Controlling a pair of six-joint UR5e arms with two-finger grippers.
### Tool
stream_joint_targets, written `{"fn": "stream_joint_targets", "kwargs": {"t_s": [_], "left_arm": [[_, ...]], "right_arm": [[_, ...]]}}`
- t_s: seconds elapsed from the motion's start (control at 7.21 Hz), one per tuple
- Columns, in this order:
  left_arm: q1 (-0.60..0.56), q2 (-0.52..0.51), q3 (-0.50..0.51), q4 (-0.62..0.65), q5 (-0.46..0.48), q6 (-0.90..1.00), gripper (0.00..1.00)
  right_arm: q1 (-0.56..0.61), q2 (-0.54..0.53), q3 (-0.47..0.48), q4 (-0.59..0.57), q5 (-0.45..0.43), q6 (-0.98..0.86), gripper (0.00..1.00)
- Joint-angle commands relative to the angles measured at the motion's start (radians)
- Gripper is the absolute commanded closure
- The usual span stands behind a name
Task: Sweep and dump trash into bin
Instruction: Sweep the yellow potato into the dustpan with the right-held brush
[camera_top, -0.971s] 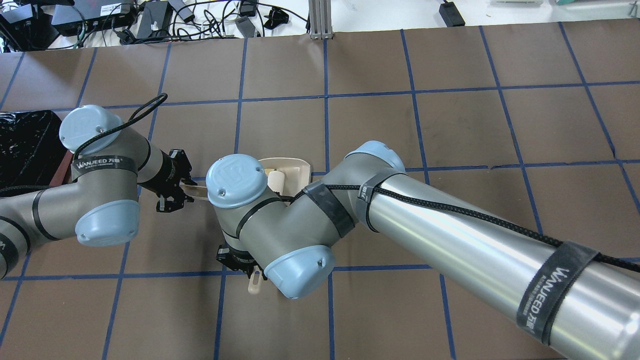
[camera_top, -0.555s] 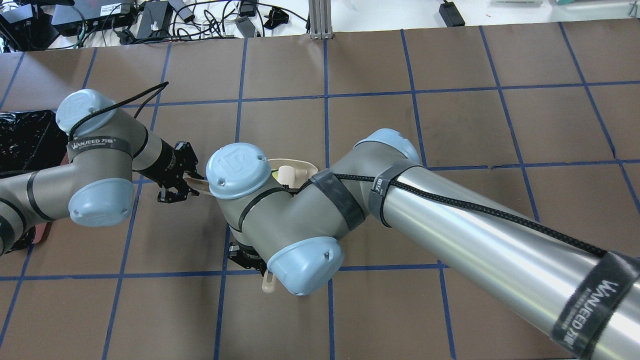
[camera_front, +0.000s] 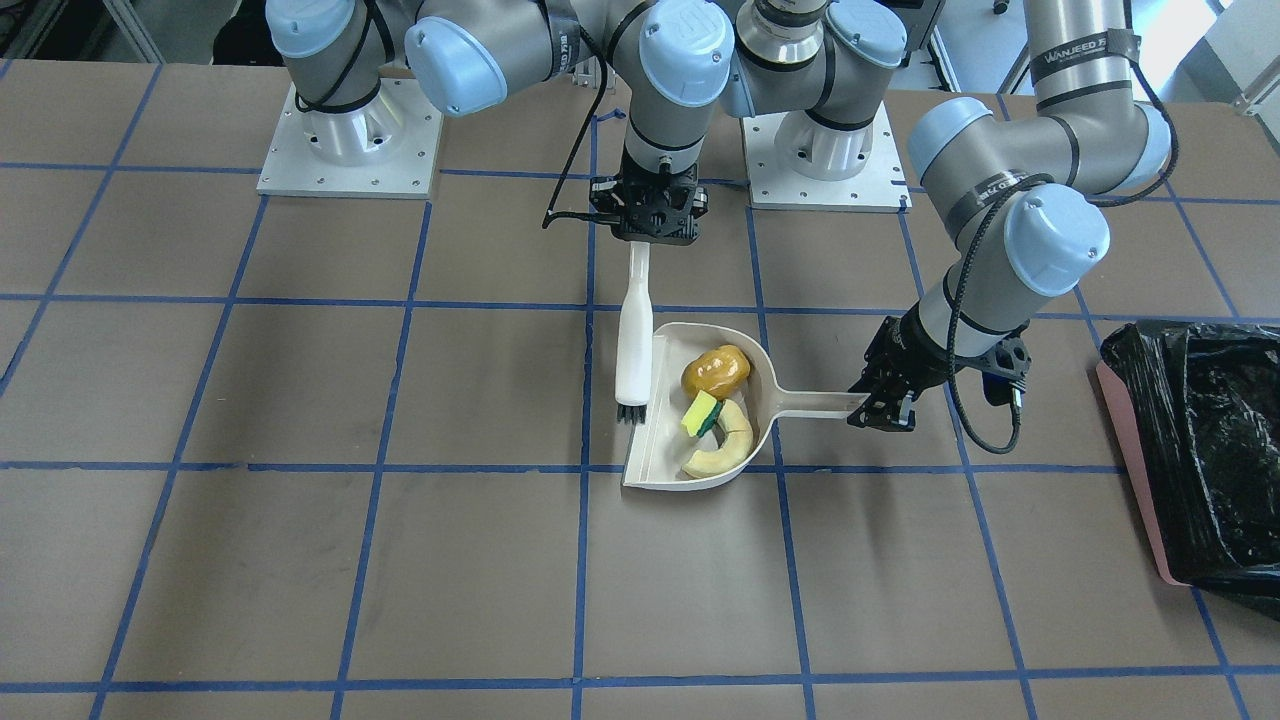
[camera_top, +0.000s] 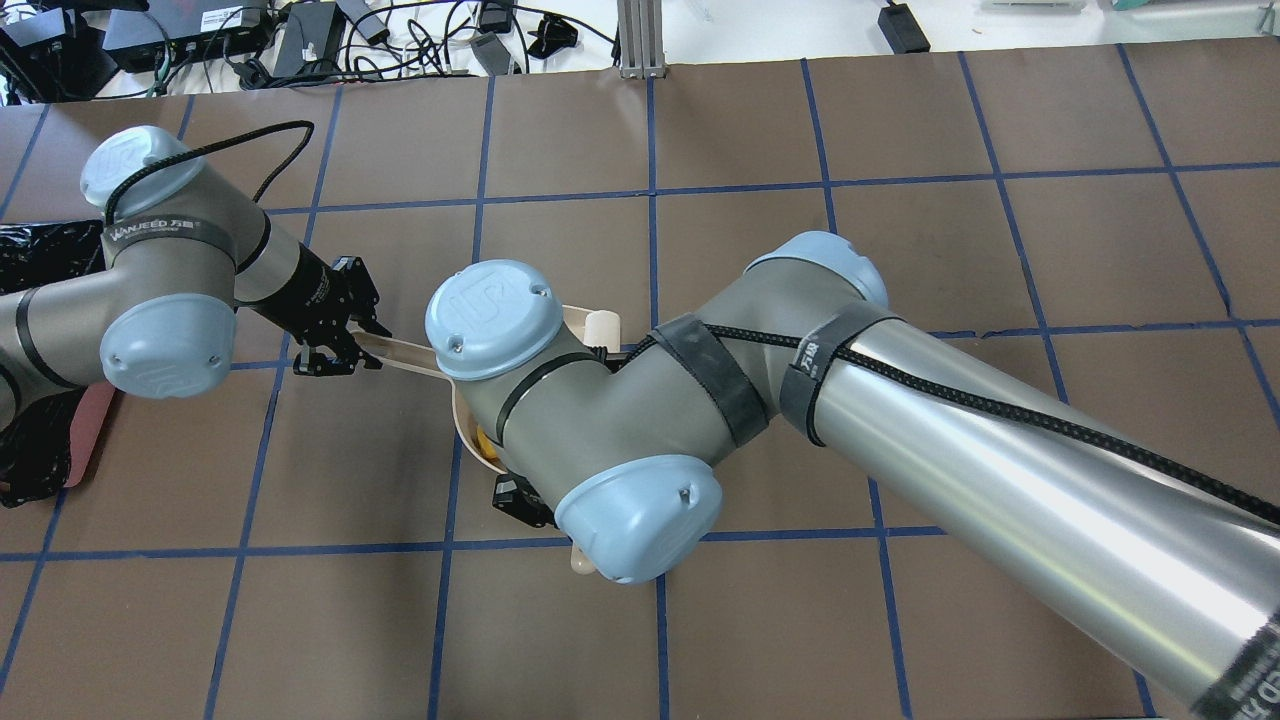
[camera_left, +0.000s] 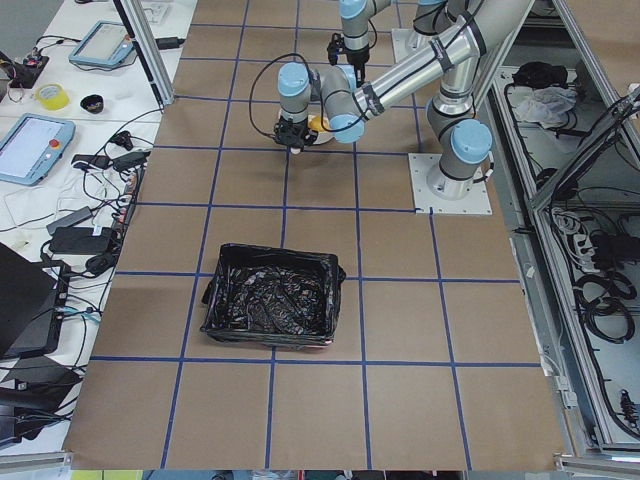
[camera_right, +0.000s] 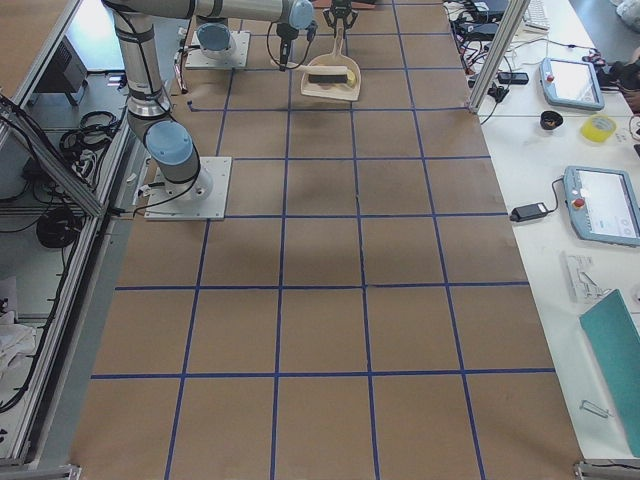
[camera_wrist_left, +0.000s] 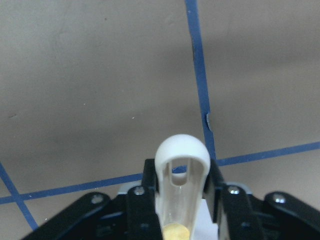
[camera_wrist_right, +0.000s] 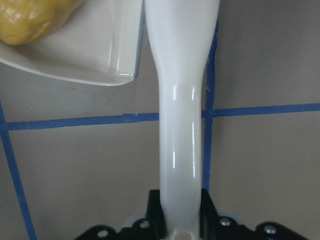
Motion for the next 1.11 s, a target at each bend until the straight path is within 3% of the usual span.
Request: {"fn": "stream_joint_targets", "kwargs": {"t_s": [0.0, 0.55, 0.97], "left_arm": [[0.004, -0.001, 0.057, -0.086, -0.034, 0.008, 1.00], [0.062, 0.012, 0.097, -0.129, -0.185, 0.024, 1.00], [0.131, 0.016, 0.211, -0.221, -0.222, 0.023, 1.00]], "right_arm": [[-0.089, -0.024, 0.002, 0.045, -0.065, -0.052, 0.93], [-0.409, -0.041, 0.000, 0.051, -0.081, -0.387, 0.92], [-0.646, -0.035, -0.003, 0.021, -0.182, -0.634, 0.92]]}}
